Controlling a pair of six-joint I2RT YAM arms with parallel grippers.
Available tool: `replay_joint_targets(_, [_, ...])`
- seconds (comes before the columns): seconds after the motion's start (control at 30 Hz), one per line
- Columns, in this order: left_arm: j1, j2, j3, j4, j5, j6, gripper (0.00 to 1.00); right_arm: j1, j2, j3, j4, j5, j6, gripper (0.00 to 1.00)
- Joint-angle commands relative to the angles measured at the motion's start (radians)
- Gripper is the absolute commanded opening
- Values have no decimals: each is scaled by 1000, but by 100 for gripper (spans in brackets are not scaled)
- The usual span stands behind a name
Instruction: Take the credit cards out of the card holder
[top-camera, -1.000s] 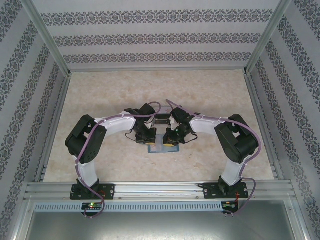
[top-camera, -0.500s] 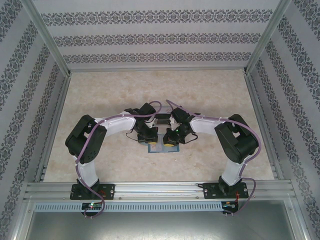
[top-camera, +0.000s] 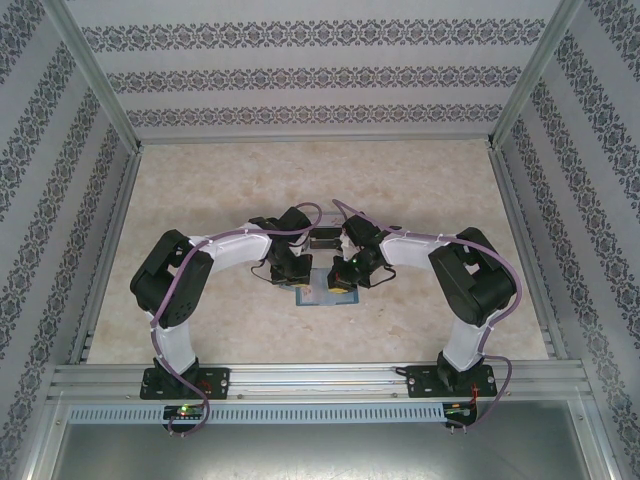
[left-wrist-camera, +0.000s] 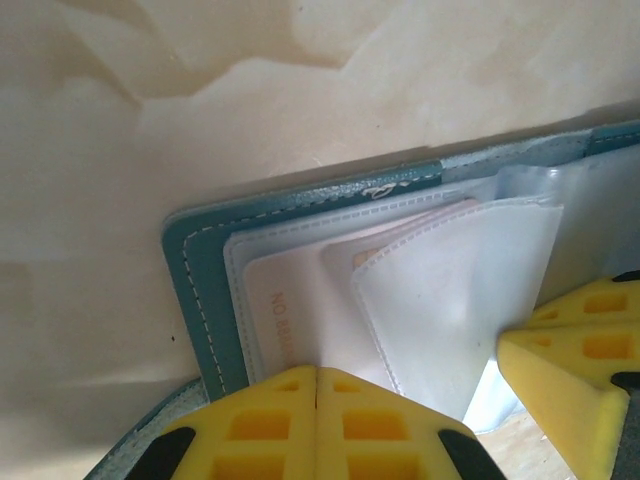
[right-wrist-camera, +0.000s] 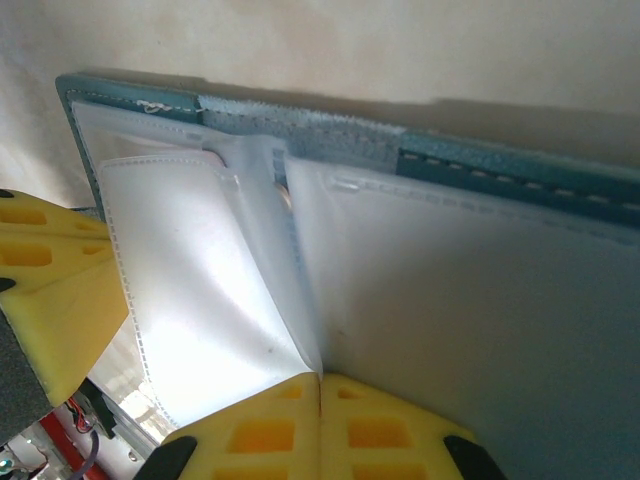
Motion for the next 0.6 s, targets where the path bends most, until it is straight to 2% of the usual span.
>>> replay_joint_targets(0.0, [6, -12, -12, -25, -4, -27, 3, -10, 33, -22, -29, 37, -23, 2])
replay_joint_targets(0.37, [4, -35, -105, 209, 131, -116, 6, -11, 30, -22, -34, 31, -24, 4])
replay_joint_targets(0.57, [4, -51, -101, 199, 131, -109, 6, -11, 30, -19, -35, 28, -27, 4])
